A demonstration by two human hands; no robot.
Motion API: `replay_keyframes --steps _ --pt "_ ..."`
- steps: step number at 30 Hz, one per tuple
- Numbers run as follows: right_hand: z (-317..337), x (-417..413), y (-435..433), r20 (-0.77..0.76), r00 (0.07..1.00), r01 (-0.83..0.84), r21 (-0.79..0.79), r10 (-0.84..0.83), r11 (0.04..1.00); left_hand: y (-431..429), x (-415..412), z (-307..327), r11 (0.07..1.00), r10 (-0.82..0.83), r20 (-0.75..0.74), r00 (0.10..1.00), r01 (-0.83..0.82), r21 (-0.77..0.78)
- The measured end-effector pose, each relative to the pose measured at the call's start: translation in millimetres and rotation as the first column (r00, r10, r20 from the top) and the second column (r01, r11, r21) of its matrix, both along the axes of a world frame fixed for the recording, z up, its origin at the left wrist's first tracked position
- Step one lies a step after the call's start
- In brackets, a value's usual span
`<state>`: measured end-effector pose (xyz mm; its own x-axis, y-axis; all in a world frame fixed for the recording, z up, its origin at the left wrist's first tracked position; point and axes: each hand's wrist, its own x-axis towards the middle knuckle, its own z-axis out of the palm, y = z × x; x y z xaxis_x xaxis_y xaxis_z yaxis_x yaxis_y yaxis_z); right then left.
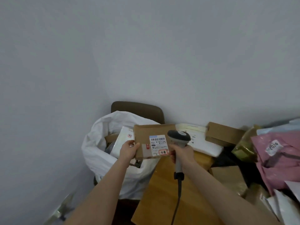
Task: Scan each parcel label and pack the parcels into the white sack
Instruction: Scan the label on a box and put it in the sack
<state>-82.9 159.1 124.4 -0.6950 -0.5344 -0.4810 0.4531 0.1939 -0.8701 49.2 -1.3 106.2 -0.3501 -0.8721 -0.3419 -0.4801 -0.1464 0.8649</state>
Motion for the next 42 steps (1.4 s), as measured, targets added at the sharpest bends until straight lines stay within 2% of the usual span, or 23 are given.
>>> replay_keyframes --steps 5,12,14,16,18,20,23,25,27,30,33,35,37,38,40,42 --pt "-27 14 -105 0.011 1.000 -0.021 0.058 0.020 0.998 -115 28 -24 1.000 0.025 0.040 0.999 -0.026 0.007" --pt "-72 48 -257 0.006 0.999 -0.035 0.195 0.035 0.980 -273 53 -75 0.996 -0.089 0.239 0.967 0.089 0.011" --pt "-83 53 -283 0.002 1.000 0.025 0.231 -0.027 0.973 -293 49 -90 0.990 -0.112 0.309 0.944 0.131 -0.042" --pt "-91 54 -299 -0.023 0.995 0.095 0.239 -0.093 0.966 -299 42 -104 0.957 -0.150 0.410 0.900 0.237 -0.169" --pt "-98 51 -310 -0.032 0.991 0.134 0.238 -0.130 0.962 -292 32 -111 0.836 -0.196 0.556 0.808 0.434 -0.336" --pt "-101 49 -320 -0.006 0.991 0.129 0.240 -0.131 0.962 -282 20 -114 0.606 -0.269 0.677 0.685 0.667 -0.434" --pt "-100 46 -334 0.000 0.995 0.099 0.274 -0.102 0.957 -273 1 -124 0.311 -0.362 0.812 0.458 0.880 -0.359" --pt "-102 44 -338 -0.037 0.995 0.103 0.293 -0.096 0.951 -271 -10 -134 0.217 -0.395 0.859 0.325 0.942 -0.257" --pt "-106 39 -334 -0.102 0.989 0.138 0.320 -0.110 0.937 -274 -18 -140 0.260 -0.457 0.844 0.280 0.950 -0.175" --pt "-112 28 -322 -0.128 0.977 0.203 0.317 -0.170 0.926 -283 -15 -145 0.341 -0.486 0.825 0.288 0.932 -0.125" --pt "-114 23 -321 0.001 0.977 0.203 0.322 -0.215 0.925 -294 -1 -143 0.372 -0.438 0.843 0.313 0.917 -0.147" --pt "-113 30 -326 0.120 0.972 0.170 0.247 -0.204 0.954 -306 8 -139 0.396 -0.402 0.858 0.321 0.905 -0.153" --pt "-110 40 -336 0.202 0.969 0.108 0.170 -0.141 0.980 -317 14 -130 0.387 -0.369 0.885 0.283 0.913 -0.131" --pt "-108 45 -342 0.229 0.968 0.073 0.149 -0.106 0.986 -321 14 -127 0.369 -0.380 0.887 0.262 0.922 -0.114" --pt "-105 52 -354 0.248 0.967 0.017 0.145 -0.053 0.989 -317 9 -124 0.354 -0.485 0.826 0.287 0.928 -0.115" --pt "-104 52 -358 0.221 0.973 0.029 0.178 -0.068 0.984 -305 -1 -121 0.403 -0.607 0.719 0.338 0.911 -0.088"
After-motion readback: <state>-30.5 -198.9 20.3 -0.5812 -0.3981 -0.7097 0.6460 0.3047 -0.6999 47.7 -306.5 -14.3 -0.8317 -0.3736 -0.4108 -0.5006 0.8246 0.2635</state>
